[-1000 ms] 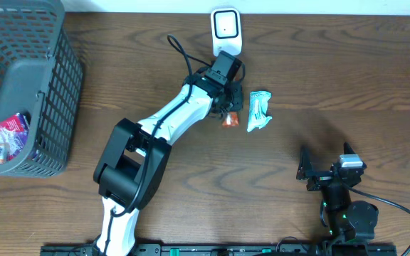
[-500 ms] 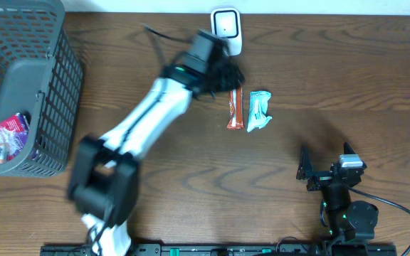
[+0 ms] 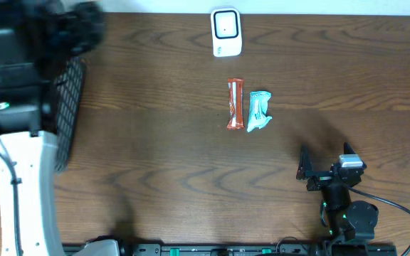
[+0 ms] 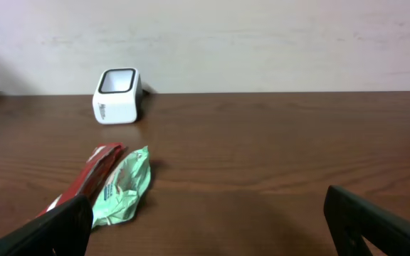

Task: Scan the item barcode
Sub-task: 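Reach the left gripper into the basket and grasp the orange packet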

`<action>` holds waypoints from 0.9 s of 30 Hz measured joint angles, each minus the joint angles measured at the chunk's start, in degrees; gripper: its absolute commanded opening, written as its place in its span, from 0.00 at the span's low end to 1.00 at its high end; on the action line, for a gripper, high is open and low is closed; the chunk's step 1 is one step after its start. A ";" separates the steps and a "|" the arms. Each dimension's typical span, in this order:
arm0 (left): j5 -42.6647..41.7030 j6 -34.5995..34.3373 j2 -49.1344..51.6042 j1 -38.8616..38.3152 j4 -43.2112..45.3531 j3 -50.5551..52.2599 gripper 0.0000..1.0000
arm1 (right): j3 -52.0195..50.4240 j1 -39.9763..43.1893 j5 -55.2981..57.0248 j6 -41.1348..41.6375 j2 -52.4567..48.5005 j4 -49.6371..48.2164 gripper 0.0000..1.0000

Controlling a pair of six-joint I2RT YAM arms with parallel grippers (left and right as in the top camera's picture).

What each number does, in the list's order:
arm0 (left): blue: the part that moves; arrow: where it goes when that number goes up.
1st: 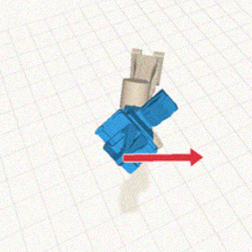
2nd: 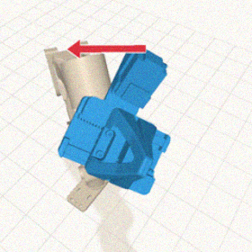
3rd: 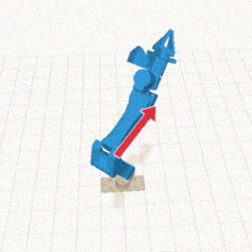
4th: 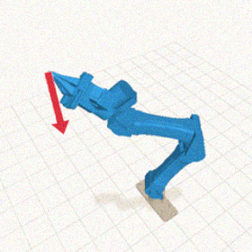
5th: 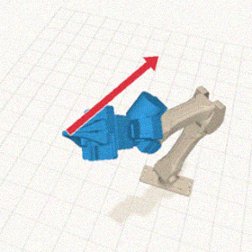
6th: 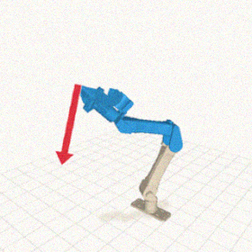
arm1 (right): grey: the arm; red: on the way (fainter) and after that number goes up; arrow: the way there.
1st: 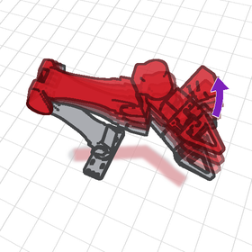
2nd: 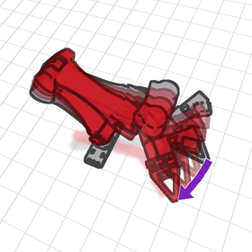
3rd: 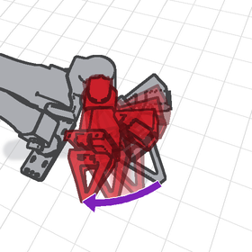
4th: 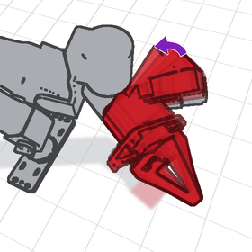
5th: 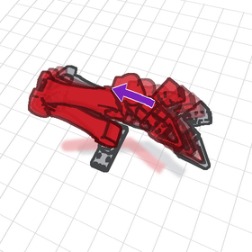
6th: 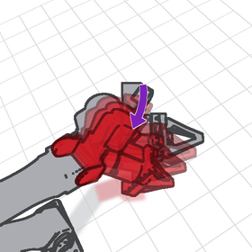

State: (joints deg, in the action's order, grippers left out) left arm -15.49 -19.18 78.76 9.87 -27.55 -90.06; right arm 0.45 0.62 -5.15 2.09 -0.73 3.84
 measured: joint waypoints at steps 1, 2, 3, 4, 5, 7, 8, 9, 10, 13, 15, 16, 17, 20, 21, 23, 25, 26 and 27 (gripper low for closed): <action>2.14 0.11 0.13 2.08 -1.51 0.00 0.69 | 0.00 0.00 0.02 -0.02 0.00 -0.02 0.99; 4.31 0.17 0.46 4.15 -3.06 0.00 0.70 | 0.00 0.00 0.00 -0.02 0.00 -0.02 0.99; 7.06 0.24 0.87 6.21 -4.66 0.00 0.75 | 0.00 0.00 0.00 0.00 0.00 0.00 0.99; 9.33 0.39 1.38 7.85 -6.19 0.00 0.76 | 0.00 0.00 0.00 -0.02 0.00 -0.02 0.99; 11.76 0.48 2.01 9.55 -7.63 0.00 0.80 | 0.00 0.00 0.00 -0.02 0.00 -0.02 0.99; 16.26 0.98 3.74 12.41 -9.64 0.02 0.83 | 0.00 0.00 0.00 0.00 0.00 -0.02 0.99; 17.97 1.01 4.59 13.70 -10.38 0.02 0.84 | 0.00 0.00 0.00 -0.02 0.00 0.00 0.99; 19.45 0.96 5.57 14.88 -11.28 0.02 0.86 | 0.00 0.00 0.00 -0.02 0.00 0.00 0.99; 20.79 0.94 6.80 16.13 -12.15 0.02 0.86 | 0.00 0.00 0.00 0.00 0.00 -0.02 0.99; 23.34 1.03 10.47 19.15 -14.05 0.02 0.88 | 0.00 0.00 0.02 -0.02 0.00 -0.02 0.99; 24.52 0.87 12.24 20.37 -15.13 0.02 0.88 | 0.00 0.00 0.00 0.00 0.00 -0.02 0.99; 25.59 0.35 13.29 20.98 -16.02 0.02 0.88 | 0.00 0.00 0.00 -0.02 0.00 -0.02 0.99; 26.77 -0.39 14.12 21.53 -16.96 0.02 0.88 | 0.00 0.00 0.02 -0.02 0.00 -0.02 0.99; 30.99 -3.02 16.31 23.15 -19.85 0.02 0.88 | 0.00 0.00 0.00 -0.02 0.00 -0.02 0.99; 31.98 -3.45 16.85 23.67 -20.09 0.02 0.88 | 0.00 0.00 0.02 -0.02 0.00 0.00 0.99; 33.57 -4.35 18.16 24.96 -20.39 0.02 0.88 | 0.00 0.00 0.00 0.00 0.00 0.00 0.99; 34.51 -4.98 19.45 26.18 -21.33 0.04 0.88 | 0.00 0.00 0.00 -0.02 0.00 -0.02 0.99; 35.01 -5.16 20.20 26.77 -22.01 0.07 0.88 | 0.00 0.00 0.00 0.00 0.00 0.00 0.99; 35.26 -5.57 20.85 27.28 -22.49 0.07 0.89 | 0.00 0.00 0.00 -0.02 0.00 0.00 0.99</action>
State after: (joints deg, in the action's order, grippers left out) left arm 19.77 -24.75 99.61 37.15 -50.04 -90.00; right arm 0.45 0.62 -5.15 2.07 -0.73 3.84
